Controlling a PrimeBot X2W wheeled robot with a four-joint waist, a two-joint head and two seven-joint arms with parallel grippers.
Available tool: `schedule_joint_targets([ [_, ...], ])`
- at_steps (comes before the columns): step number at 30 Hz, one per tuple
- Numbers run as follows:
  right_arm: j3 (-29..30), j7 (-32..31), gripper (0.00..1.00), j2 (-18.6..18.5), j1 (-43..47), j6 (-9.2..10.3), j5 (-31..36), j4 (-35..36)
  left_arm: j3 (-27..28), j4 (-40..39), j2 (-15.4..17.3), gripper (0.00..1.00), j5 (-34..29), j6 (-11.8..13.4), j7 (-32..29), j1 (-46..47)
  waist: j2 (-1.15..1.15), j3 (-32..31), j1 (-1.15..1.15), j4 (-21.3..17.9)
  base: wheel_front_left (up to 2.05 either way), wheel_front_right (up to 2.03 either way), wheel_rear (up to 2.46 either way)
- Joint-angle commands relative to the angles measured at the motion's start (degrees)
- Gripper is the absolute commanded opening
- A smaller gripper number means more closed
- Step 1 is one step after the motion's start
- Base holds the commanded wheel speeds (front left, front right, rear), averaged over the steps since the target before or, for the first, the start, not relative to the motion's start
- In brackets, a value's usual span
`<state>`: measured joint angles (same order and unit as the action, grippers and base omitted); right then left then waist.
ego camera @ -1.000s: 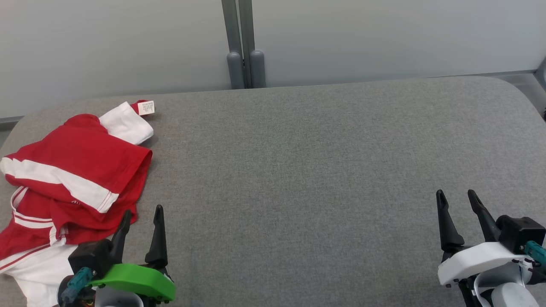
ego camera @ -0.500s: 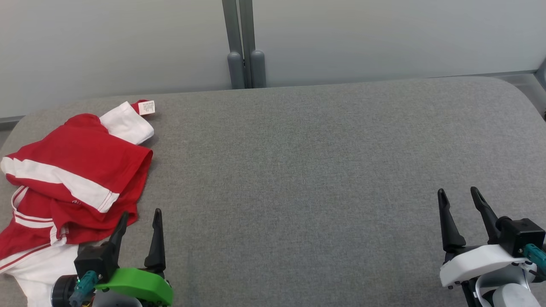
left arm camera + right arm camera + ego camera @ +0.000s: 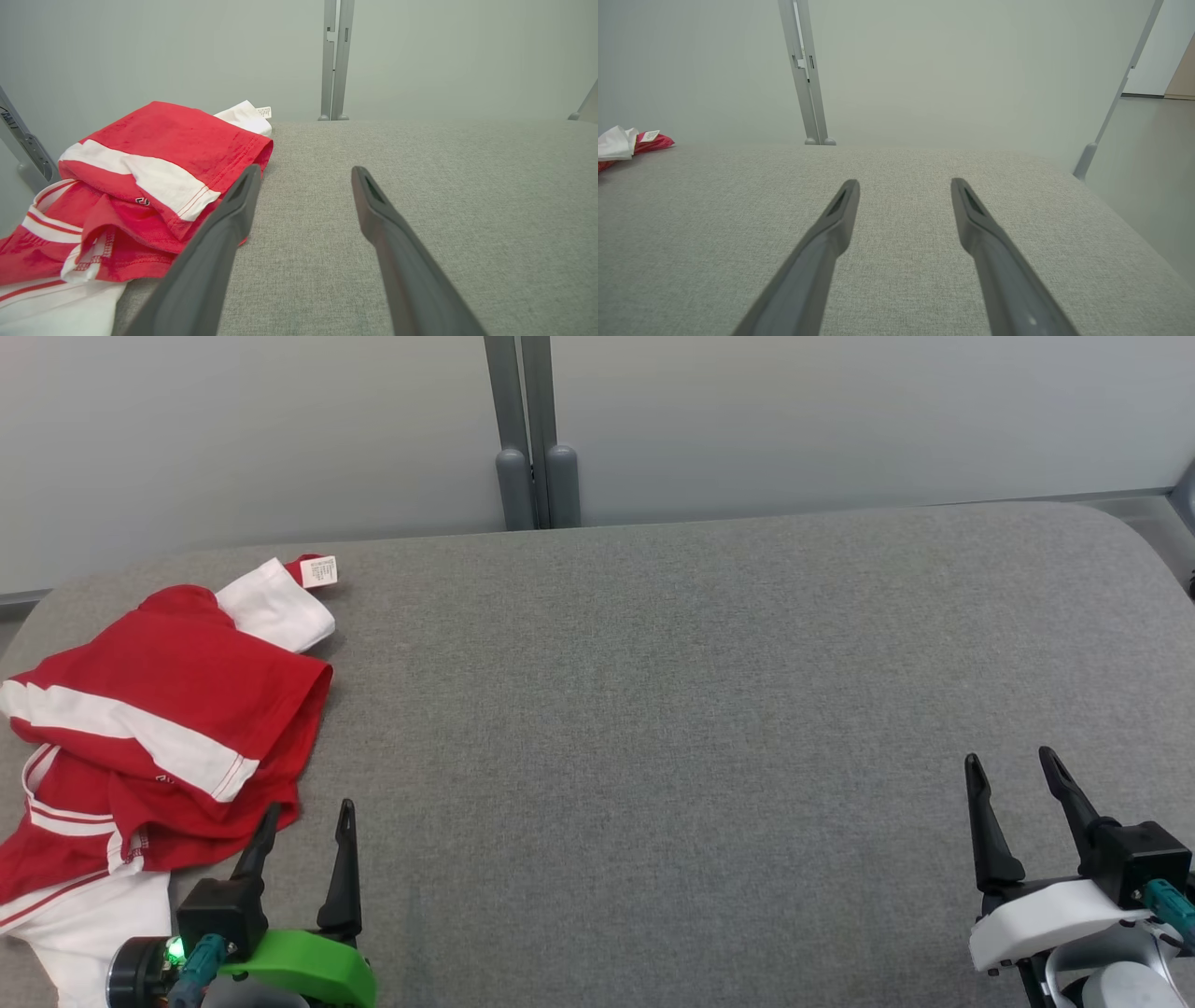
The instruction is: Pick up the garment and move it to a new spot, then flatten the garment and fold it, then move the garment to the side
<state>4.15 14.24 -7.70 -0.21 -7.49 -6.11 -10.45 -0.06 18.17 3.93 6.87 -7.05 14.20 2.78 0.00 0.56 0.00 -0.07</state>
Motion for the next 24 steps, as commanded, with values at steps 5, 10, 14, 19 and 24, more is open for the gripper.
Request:
schedule_joint_targets([
  [5, 0.16, 0.89, 1.0, 0.08, 0.62, 0.0, 2.1, -0.15, -0.01, 0.66, -0.09, 1.0, -3.02, -0.35, 0.94, 0.28, 0.0, 0.33, 0.0, -0.05, 0.0, 0.0, 0.0],
  [10, 0.32, 0.99, 1.0, 0.35, 0.57, 0.0, 1.78, -0.5, 0.24, 1.05, -0.11, 1.0, -3.28, -0.33, 1.04, 0.55, 0.0, 0.48, 0.0, -0.03, 0.0, 0.0, 0.0],
  [14, 1.19, 0.99, 1.0, 0.79, 0.24, 0.0, 1.02, -0.44, 0.87, 1.23, -0.17, 1.0, -2.72, -0.4, 1.03, 0.87, 0.0, 0.63, 0.0, 0.01, 0.0, 0.0, 0.0],
  [19, 1.45, 0.99, 1.0, 0.94, 0.33, 0.0, 1.05, -0.49, 1.06, 1.74, -0.22, 1.0, -2.53, -0.43, 0.97, 0.82, 0.0, 0.64, 0.0, 0.09, 0.0, 0.0, 0.0],
  [24, 1.56, 0.99, 1.0, 0.86, 0.4, 0.0, 1.23, -0.68, 1.15, 2.1, -0.24, 1.0, -2.5, -0.47, 0.97, 1.05, 0.0, 0.68, 0.0, 0.24, 0.0, 0.0, 0.0],
])
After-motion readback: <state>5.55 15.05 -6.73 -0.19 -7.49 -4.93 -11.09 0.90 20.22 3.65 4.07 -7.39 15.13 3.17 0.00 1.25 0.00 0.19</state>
